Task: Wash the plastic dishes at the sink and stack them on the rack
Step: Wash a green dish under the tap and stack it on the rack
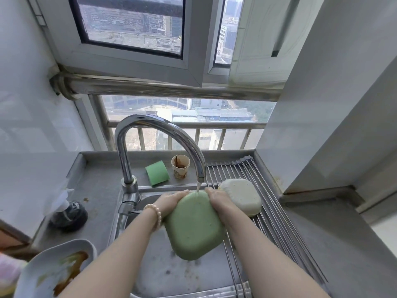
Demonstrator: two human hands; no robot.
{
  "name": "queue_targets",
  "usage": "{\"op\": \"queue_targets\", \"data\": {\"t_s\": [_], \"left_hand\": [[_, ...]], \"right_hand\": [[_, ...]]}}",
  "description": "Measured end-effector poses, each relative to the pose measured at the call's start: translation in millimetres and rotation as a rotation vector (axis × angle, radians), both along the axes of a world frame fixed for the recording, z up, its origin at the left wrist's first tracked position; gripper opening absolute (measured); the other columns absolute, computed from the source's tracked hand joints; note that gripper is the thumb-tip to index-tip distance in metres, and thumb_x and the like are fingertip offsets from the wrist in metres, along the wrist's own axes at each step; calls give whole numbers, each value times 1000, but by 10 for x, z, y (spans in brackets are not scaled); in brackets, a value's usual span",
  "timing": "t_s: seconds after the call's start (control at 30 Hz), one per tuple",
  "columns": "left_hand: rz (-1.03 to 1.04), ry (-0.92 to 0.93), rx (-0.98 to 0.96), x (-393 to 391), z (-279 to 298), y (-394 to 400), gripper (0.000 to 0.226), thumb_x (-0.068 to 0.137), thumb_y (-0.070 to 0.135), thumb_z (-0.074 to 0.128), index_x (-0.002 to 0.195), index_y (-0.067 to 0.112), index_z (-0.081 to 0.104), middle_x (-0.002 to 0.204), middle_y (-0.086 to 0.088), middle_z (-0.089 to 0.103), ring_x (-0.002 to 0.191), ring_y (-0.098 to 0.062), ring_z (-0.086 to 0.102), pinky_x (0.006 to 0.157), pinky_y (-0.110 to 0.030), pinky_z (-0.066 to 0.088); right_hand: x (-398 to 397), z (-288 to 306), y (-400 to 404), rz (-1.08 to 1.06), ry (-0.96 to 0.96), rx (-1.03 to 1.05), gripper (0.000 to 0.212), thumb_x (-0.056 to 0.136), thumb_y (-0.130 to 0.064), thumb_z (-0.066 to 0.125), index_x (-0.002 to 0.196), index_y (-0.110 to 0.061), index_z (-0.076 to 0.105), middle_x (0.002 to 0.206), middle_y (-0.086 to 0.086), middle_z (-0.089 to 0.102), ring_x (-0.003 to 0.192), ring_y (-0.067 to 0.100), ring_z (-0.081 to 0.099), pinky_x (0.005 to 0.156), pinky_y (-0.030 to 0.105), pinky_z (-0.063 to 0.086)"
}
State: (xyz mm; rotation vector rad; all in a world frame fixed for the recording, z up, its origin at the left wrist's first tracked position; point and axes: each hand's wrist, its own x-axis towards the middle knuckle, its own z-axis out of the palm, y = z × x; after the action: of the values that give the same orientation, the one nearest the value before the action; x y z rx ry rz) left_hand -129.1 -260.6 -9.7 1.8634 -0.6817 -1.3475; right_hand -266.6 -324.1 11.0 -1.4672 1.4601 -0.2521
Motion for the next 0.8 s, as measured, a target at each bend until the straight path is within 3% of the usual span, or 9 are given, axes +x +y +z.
{"op": "queue_targets", "data": {"t_s": [0.1,0.2,0.37,0.47,0.53,0.6,0.67,0.7,0.8], "left_hand": [[273,145,-29,-3,-211,62,26,86,37,68,90,12,73,94,-9,73,92,-26,67,89,-39,54],[484,155,-33,-19,-437,44,23,85,33,69,76,12,71,101,-15,72,99,-30,66,96,-46,50],[699,202,50,-51,-363,98,48,93,34,59,117,-8,60,121,-13,61,112,-32,58,102,-37,43],[781,293,18,-25,-393,195,47,94,34,55,121,-5,56,125,-12,60,113,-32,59,94,-37,47],[734,370,-22,-35,-400,242,42,100,36,43,123,3,55,118,-7,59,115,-32,58,84,-34,49],[709,437,-33,-63,-399,271,44,102,39,35,126,7,54,117,-10,59,118,-33,57,88,-36,49],[767,441,-23,-124,-409,267,44,95,43,46,115,6,58,121,-15,62,111,-34,61,94,-44,50],[835,431,3,-154,-414,247,44,88,44,54,106,4,60,120,-17,63,107,-34,63,94,-47,50],[976,425,12,-209,-356,211,43,88,37,59,104,-2,61,111,-17,65,101,-33,64,93,-47,51]], "right_hand": [[86,91,-83,85,169,-64,41,100,-33,39,115,-4,65,128,17,58,119,29,52,93,27,39],[255,135,40,139,344,-269,45,100,-35,34,116,-4,62,125,15,60,116,32,54,93,33,41],[512,-82,467,313,485,-596,56,98,-44,14,136,-14,43,140,13,46,128,26,41,108,42,27],[468,-201,680,560,440,-710,71,90,-47,-6,152,-21,17,160,7,12,147,25,7,118,44,-3],[364,-241,764,699,394,-783,70,94,-44,-7,148,-21,31,157,5,25,145,26,20,117,50,8],[257,-230,767,699,424,-799,67,99,-47,-2,140,-26,47,148,1,42,137,24,39,110,55,30],[192,-218,617,629,429,-722,64,96,-56,2,149,-30,28,158,-1,20,146,24,17,115,56,18],[188,-160,532,561,427,-533,61,97,-57,8,152,-31,14,160,-1,8,148,25,4,116,56,13],[268,-81,446,437,495,-387,62,99,-55,15,152,-31,-4,161,3,-6,146,33,-6,115,60,10]]}}
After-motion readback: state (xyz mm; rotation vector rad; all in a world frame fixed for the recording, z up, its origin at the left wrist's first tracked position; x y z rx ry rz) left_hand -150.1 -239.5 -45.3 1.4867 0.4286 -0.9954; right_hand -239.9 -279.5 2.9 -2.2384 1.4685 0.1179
